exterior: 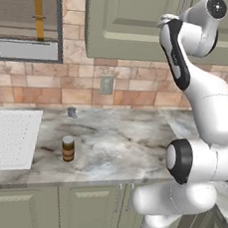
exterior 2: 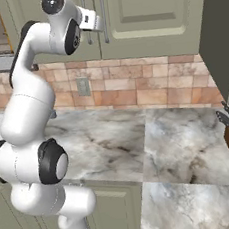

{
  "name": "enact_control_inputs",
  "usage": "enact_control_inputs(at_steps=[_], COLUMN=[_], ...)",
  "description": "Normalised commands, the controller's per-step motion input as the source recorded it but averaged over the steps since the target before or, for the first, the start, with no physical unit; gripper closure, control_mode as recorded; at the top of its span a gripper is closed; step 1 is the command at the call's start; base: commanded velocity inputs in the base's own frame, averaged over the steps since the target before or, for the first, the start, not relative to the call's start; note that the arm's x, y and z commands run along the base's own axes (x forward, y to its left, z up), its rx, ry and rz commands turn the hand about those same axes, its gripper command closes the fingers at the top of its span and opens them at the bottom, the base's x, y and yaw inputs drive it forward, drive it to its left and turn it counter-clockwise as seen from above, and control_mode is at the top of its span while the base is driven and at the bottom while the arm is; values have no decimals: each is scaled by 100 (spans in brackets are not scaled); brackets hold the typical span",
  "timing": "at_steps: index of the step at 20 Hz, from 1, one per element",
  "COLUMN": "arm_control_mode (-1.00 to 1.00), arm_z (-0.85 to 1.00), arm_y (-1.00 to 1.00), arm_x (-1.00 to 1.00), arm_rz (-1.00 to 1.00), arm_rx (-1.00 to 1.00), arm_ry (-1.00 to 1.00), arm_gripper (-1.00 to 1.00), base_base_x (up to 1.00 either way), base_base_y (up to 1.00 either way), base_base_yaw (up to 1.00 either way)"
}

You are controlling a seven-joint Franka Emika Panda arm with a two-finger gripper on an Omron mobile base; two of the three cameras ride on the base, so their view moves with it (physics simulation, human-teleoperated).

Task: Open the cabinet. Pick the bar soap and place it next to the sink. Then close the cabinet.

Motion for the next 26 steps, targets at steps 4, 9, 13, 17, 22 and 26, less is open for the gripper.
enact_control_inputs(at_steps=[4, 9, 13, 17, 22, 26], arm_control_mode=[-100, -100, -100, -100, -100, -100], arm_z=[-12, -10, -1, 0, 8, 24], arm_y=[0, 3, 20, 19, 16, 13], arm_x=[36, 18, -30, -44, -46, -41], arm_rz=[4, 4, 0, 0, 0, 0], arm_rx=[0, 0, 0, 0, 0, 0], arm_ry=[-4, -3, 0, 0, 0, 0], arm_gripper=[100, 100, 100, 100, 100, 100], base_base_x=[0, 0, 0, 0, 0, 0], base_base_y=[0, 0, 0, 0, 0, 0], base_base_yaw=[0, 0, 0, 0, 0, 0])
